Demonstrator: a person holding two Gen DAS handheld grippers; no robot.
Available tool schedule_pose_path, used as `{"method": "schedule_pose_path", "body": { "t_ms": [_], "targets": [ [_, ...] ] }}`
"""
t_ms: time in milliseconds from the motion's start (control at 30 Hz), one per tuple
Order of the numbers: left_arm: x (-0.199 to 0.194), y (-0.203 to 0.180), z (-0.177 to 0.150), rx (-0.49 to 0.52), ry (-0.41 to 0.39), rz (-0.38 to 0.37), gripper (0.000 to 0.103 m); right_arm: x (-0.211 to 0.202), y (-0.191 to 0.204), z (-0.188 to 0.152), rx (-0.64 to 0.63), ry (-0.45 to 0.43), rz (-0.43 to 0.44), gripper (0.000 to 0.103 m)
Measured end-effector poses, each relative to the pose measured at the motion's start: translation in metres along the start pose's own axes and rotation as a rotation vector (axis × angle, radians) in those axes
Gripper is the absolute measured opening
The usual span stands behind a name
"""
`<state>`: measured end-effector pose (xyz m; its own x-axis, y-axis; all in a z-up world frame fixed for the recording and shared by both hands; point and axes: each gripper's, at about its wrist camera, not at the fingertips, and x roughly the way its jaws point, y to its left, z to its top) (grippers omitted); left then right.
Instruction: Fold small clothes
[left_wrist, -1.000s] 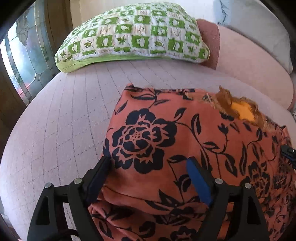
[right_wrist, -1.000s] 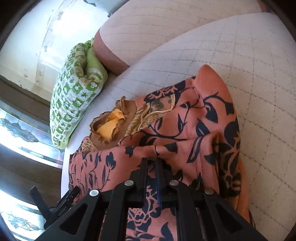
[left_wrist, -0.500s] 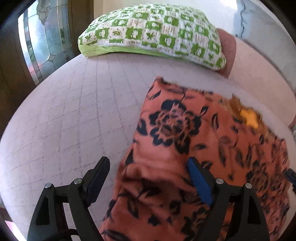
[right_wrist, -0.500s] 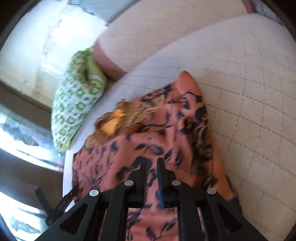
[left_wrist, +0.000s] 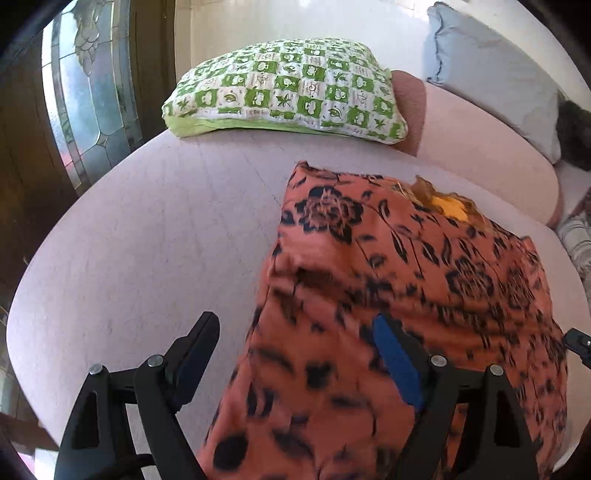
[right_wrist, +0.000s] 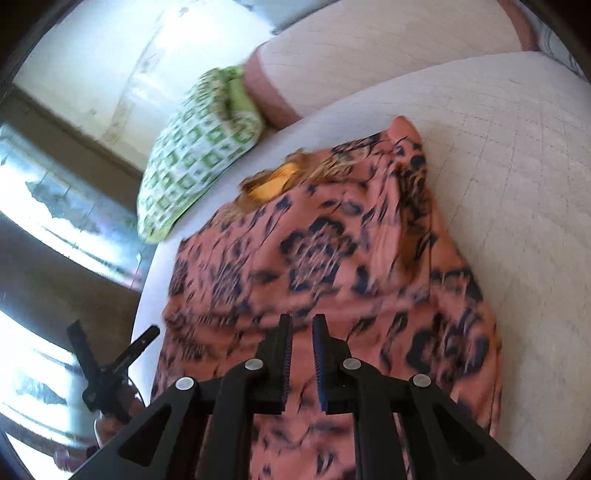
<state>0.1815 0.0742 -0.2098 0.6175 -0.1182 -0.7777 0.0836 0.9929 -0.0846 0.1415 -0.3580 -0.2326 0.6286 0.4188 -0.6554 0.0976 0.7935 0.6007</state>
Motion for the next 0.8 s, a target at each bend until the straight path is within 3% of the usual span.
{"method": "schedule_pose_path", "body": {
  "t_ms": [200, 400, 500, 600, 633, 667, 800],
  "targets": [
    [-0.026, 0.045, -0.033, -0.067, 0.037, 0.020, 0.086, -0.027, 0.008, -0.047, -0.071, 0.018, -0.019, 0.014],
    [-0.054, 0.083, -0.069, -0.102, 0.098, 0.027, 0.086, -0.055, -0.004, -0.079, -0.049, 0.029, -0.033, 0.019],
    [-0.059, 0.093, -0.085, -0.104, 0.153, 0.039, 0.086, -0.071, -0.013, -0.092, -0.015, 0.021, -0.031, 0.026],
    [-0.060, 0.093, -0.097, -0.091, 0.214, 0.029, 0.086, -0.086, -0.022, -0.102, 0.010, 0.016, -0.053, 0.040],
    [-0.061, 0.093, -0.099, -0.088, 0.224, 0.026, 0.086, -0.091, -0.026, -0.106, 0.018, 0.012, -0.063, 0.059],
    [-0.061, 0.091, -0.102, -0.073, 0.240, 0.029, 0.086, -0.097, -0.029, -0.110, 0.026, 0.001, -0.074, 0.069],
    [-0.056, 0.088, -0.107, -0.044, 0.282, 0.029, 0.086, -0.110, -0.040, -0.121, 0.036, 0.020, -0.155, 0.069]
  ]
}}
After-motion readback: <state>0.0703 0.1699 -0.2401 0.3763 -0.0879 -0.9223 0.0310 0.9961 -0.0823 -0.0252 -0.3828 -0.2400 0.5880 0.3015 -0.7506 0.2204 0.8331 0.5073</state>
